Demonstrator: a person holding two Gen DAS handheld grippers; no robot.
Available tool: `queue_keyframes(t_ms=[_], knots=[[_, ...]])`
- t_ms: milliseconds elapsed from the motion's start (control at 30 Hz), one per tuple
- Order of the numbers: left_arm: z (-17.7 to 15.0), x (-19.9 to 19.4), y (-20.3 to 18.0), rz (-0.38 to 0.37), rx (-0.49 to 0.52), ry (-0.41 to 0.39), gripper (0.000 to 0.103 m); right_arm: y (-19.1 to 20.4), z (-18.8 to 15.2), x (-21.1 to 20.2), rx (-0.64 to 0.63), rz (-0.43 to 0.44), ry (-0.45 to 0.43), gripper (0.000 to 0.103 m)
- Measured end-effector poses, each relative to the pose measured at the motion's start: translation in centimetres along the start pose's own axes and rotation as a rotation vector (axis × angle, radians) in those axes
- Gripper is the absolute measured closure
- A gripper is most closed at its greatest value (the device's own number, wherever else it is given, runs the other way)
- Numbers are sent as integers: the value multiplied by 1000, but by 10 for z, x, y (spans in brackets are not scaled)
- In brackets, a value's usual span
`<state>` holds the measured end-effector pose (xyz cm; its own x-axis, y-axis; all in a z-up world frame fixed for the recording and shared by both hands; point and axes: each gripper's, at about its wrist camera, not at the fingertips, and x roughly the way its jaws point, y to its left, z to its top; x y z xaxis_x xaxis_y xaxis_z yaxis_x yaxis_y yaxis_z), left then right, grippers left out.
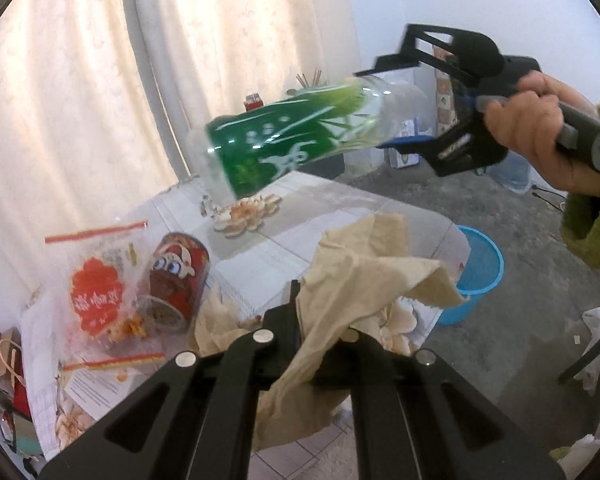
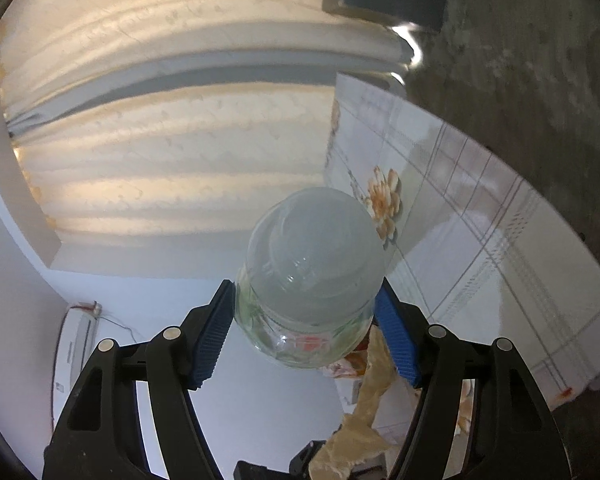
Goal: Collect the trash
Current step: 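Carry the paper and bottle in both tools over the blue wastebasket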
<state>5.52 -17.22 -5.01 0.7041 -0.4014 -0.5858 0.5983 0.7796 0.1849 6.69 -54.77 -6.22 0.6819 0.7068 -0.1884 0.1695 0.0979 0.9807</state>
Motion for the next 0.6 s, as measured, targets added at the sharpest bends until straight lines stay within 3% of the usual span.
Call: queue_keyframes(t_ms=[233, 433, 600], knots=[[23, -3, 6, -11, 22, -46, 100, 0, -12, -14, 5, 29, -76, 38], [61, 15, -2, -85, 48, -77, 100, -5, -9, -72, 19, 68, -198, 38], [111, 40, -23, -213, 53, -89, 100, -17, -12, -141, 34, 76, -338, 38]])
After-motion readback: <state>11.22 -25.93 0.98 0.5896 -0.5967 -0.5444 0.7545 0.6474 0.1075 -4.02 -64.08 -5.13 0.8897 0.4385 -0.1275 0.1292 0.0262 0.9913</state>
